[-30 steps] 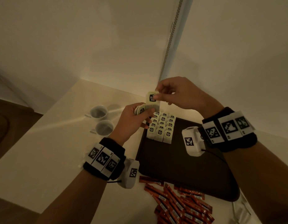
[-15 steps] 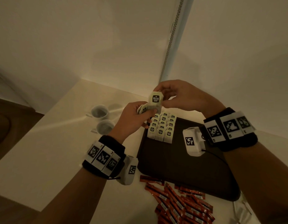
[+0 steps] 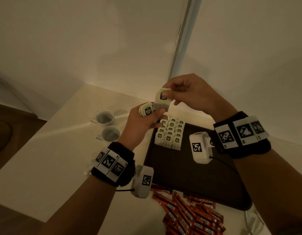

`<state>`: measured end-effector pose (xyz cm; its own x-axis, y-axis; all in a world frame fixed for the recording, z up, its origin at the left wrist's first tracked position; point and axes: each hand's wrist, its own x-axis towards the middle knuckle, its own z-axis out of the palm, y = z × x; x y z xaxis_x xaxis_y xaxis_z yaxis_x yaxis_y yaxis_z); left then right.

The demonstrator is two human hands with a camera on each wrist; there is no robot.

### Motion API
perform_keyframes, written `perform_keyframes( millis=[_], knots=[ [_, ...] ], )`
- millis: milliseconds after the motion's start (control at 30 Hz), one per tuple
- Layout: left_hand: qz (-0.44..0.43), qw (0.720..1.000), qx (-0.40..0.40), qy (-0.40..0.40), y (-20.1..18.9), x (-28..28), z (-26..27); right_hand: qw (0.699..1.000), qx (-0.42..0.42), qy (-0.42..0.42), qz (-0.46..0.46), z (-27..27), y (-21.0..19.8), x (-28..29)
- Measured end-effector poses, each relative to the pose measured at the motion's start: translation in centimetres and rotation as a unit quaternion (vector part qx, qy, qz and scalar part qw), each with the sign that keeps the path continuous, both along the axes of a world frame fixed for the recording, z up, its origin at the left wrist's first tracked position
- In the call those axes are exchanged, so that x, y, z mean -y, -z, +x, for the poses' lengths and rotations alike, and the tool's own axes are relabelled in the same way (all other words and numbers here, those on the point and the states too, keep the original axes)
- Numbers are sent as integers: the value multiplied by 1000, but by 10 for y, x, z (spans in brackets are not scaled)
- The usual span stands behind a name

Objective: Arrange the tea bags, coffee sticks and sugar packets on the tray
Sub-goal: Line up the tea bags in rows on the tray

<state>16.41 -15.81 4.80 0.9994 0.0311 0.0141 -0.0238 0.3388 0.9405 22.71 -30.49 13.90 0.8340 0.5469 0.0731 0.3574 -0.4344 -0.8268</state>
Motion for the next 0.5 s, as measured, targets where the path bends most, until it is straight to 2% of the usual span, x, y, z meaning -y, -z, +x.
perform_keyframes(
  millis=[133,200,333,500],
  knots=[
    [-51,999,-4,-5,2,8,0,999,23,22,21,0,2,-2],
    [-68,998,-5,-15,3,9,0,999,31,24,-2,1,4,-2],
    [-56,998,-24,-24,11,8,0,999,43,6,-20,2,11,0],
    [-70,992,-91,-52,33,-6,-1,996,60,37,-49,6,39,10]
  ],
)
